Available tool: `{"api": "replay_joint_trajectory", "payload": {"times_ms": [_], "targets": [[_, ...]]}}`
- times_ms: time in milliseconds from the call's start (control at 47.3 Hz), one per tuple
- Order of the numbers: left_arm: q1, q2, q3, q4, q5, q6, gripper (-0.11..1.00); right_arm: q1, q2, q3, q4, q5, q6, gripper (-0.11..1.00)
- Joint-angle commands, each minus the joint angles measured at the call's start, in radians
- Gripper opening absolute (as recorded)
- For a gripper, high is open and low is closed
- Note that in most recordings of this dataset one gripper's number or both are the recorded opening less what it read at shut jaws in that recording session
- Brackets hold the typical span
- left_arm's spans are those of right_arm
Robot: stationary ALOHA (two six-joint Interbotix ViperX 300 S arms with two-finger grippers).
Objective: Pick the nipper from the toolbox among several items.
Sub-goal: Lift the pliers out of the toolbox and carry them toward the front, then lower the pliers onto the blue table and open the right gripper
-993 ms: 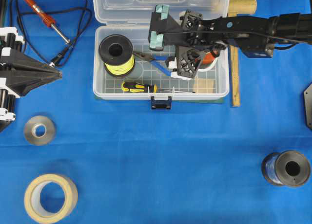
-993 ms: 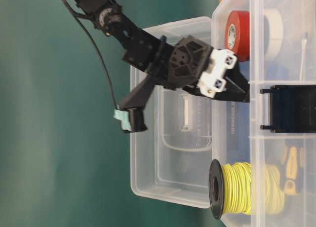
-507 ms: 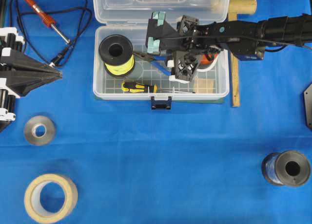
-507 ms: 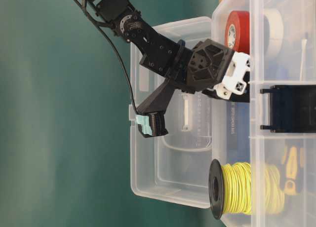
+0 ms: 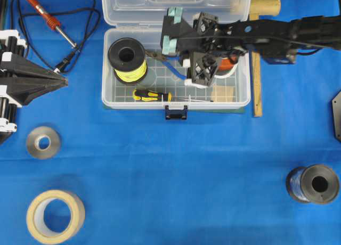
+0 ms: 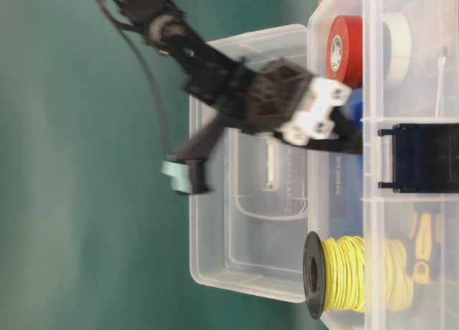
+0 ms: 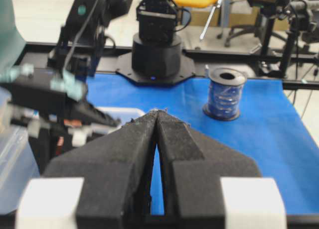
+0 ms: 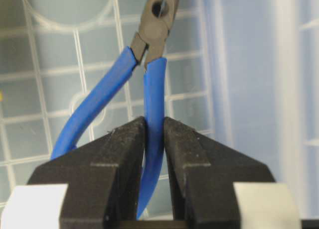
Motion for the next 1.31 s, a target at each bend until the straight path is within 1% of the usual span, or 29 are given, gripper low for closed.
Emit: {"api": "replay_joint_trajectory", "payload": {"times_ms": [0,148,253,422,570,718,760,866,1035,1204,1289], "targets": [[0.002,0.006,-0.008,-0.002,-0.005,-0.003,0.0,-0.002,-0.098,-0.003,0.002,0.008,0.006,0.13],[0.002,0.006,-0.008,-0.003,-0.005,-0.003,0.0,0.006,-0.198,0.023,0.002,0.041,0.014,0.13],[0.002,0.006,-0.008,-0.003,-0.005,-0.003,0.0,0.041,-0.279,0.058,0.002,0.041,0.018,0.13],[0.005,0.006,-0.006,-0.003,-0.005,-0.003,0.0,0.144,-0.367,0.124,0.012,-0.012,0.032,0.13],[0.011,0.006,-0.003,-0.003,-0.005,-0.003,0.0,0.272,-0.39,0.172,0.021,-0.11,0.078,0.13],[0.023,0.006,0.0,-0.003,0.002,-0.003,0.0,0.382,-0.359,0.175,0.021,-0.135,0.137,0.13],[0.028,0.006,0.0,-0.003,0.005,-0.003,0.0,0.413,-0.333,0.172,0.023,-0.138,0.163,0.13],[0.031,0.006,0.0,-0.003,0.005,-0.005,0.0,0.451,-0.261,0.163,0.021,-0.15,0.216,0.13],[0.031,0.006,0.0,-0.003,0.006,-0.005,0.0,0.472,-0.127,0.147,0.021,-0.178,0.287,0.13],[0.031,0.005,0.0,-0.003,0.02,-0.008,0.0,0.474,-0.044,0.13,0.023,-0.196,0.328,0.13],[0.032,0.005,0.0,-0.003,0.028,-0.012,0.0,0.472,-0.011,0.123,0.023,-0.198,0.337,0.13]]}}
